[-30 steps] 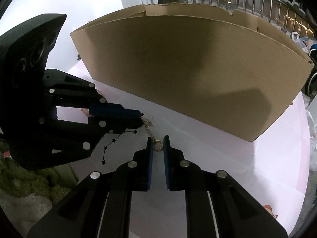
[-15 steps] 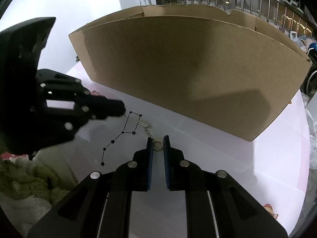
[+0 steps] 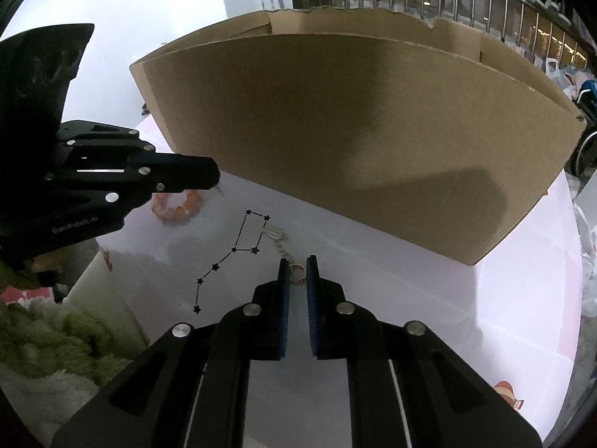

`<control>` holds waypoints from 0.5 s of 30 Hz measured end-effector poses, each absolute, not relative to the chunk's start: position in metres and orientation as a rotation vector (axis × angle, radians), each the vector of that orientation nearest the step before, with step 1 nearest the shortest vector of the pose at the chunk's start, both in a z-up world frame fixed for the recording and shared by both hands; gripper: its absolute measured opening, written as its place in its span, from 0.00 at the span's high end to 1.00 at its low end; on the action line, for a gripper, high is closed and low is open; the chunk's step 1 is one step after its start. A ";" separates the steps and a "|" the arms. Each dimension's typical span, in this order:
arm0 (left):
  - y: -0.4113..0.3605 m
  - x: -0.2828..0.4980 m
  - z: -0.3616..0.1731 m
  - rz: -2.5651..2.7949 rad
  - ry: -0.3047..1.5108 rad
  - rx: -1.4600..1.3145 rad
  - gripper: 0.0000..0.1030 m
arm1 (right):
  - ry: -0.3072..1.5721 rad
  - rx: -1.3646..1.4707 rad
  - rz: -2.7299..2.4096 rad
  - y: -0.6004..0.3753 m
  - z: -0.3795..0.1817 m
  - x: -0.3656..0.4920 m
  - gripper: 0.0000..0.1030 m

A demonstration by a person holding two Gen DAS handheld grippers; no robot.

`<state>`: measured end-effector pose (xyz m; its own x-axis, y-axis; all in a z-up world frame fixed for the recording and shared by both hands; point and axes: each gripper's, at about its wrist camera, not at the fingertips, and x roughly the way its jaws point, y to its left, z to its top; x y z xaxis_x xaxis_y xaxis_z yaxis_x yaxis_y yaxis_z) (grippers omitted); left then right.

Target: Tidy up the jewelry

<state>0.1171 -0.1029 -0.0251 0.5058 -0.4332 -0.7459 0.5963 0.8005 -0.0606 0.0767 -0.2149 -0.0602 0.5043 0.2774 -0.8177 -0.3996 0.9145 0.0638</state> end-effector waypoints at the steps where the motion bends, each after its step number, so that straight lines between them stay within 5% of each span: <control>1: -0.103 0.117 -0.025 -0.628 0.832 0.216 0.99 | 0.957 -0.141 0.411 -0.215 -0.058 0.076 0.92; 15: -0.104 0.112 -0.036 -0.663 0.830 0.212 0.99 | 0.982 -0.138 0.377 -0.218 -0.050 0.069 0.88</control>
<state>0.1123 -0.1041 -0.0361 0.4888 -0.4608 -0.7408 0.6203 0.7806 -0.0763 0.0688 -0.2179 -0.0504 0.4970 0.2488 -0.8313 -0.3719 0.9267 0.0551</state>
